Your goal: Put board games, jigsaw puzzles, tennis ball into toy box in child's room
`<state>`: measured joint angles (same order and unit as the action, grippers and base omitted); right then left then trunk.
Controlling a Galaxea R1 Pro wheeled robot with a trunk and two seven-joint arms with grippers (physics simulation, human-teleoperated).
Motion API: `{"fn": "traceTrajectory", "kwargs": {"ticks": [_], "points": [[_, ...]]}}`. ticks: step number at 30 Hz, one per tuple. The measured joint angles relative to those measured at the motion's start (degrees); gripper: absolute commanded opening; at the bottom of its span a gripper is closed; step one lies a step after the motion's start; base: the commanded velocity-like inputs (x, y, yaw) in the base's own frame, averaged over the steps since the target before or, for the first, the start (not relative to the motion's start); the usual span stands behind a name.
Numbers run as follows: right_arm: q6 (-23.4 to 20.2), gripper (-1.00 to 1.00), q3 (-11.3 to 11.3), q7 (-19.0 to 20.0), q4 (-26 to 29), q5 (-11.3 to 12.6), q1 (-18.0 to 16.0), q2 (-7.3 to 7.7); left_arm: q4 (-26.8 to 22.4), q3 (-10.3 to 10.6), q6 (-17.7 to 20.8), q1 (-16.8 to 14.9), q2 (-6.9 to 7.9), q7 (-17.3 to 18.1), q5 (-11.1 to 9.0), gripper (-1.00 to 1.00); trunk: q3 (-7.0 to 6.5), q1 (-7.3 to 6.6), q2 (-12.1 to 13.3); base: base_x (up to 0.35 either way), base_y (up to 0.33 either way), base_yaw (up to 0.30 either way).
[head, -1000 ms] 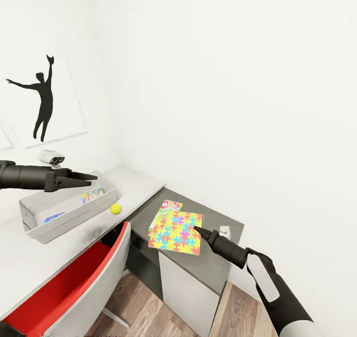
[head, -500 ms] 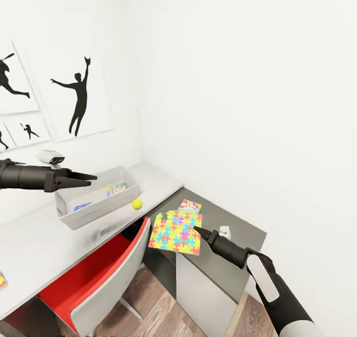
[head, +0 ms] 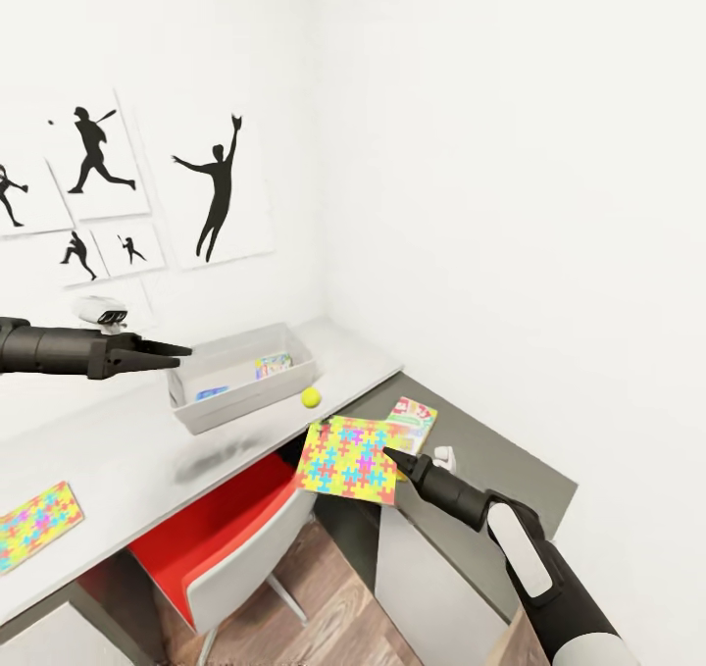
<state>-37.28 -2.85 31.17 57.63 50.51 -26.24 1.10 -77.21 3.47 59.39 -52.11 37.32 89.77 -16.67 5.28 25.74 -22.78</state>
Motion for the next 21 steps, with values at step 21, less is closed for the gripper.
{"fn": "traceTrajectory", "kwargs": {"ticks": [21], "points": [[-0.04,-1.0,0.01,-0.05,0.05,0.07,0.01,0.02,0.11,-1.12,0.0,1.65,-0.02,0.0,-0.06,1.0,0.0,0.0,0.0,0.015,0.0,0.184]]}}
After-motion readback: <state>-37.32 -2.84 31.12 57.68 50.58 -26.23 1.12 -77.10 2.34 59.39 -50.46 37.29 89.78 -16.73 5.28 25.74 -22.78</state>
